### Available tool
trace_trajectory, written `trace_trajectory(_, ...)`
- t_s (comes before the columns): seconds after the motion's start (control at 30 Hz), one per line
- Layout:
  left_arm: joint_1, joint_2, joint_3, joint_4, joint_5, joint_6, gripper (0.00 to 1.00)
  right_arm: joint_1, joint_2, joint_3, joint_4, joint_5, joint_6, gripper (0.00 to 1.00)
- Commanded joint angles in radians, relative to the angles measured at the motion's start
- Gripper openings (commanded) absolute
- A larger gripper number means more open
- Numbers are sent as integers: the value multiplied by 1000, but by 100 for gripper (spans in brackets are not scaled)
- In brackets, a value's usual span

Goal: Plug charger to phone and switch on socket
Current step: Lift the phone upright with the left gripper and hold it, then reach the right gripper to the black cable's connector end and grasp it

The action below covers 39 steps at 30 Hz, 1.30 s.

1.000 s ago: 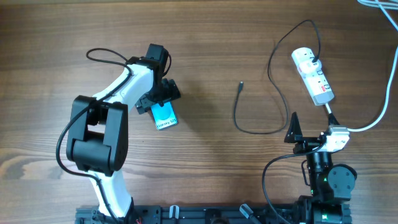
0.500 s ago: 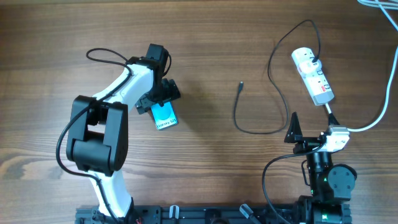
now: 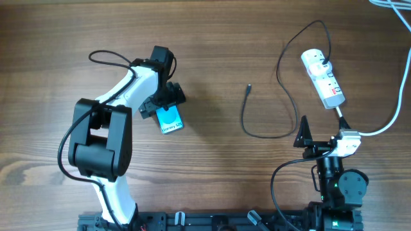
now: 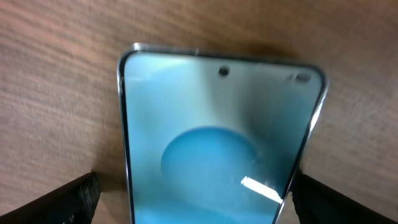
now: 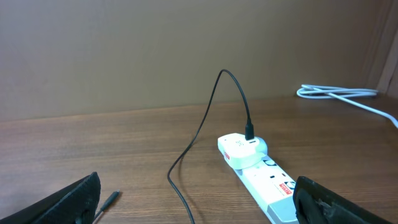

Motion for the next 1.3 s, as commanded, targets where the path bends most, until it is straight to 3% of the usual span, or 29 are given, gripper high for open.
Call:
trace_trajectory(0.0, 3, 50, -46, -49, 26, 2, 100, -6, -5, -1, 3, 14, 12, 100)
trace_trajectory(0.13, 3, 50, -46, -58, 78, 2, 99, -6, -5, -1, 3, 14, 12, 100)
trace_trajectory(0.3, -8, 50, -46, -46, 71, 2, 80, -6, -5, -1, 3, 14, 11, 100)
trace_trajectory(0.47, -8, 50, -46, -39, 55, 2, 78, -6, -5, -1, 3, 14, 11, 100)
trace_trajectory(0.6, -7, 50, -46, -38, 39, 2, 68, -6, -5, -1, 3, 14, 11, 100)
trace_trajectory(1.0, -6, 36, -46, -20, 40, -2, 64, -6, -5, -1, 9, 13, 18, 100)
trace_trajectory(1.13, -6, -5, -46, -35, 40, -1, 64, -6, -5, -1, 6, 0, 162, 100)
trace_trajectory(1.27, -6, -43, -46, -47, 41, 2, 65, -6, -5, -1, 6, -7, 454, 100)
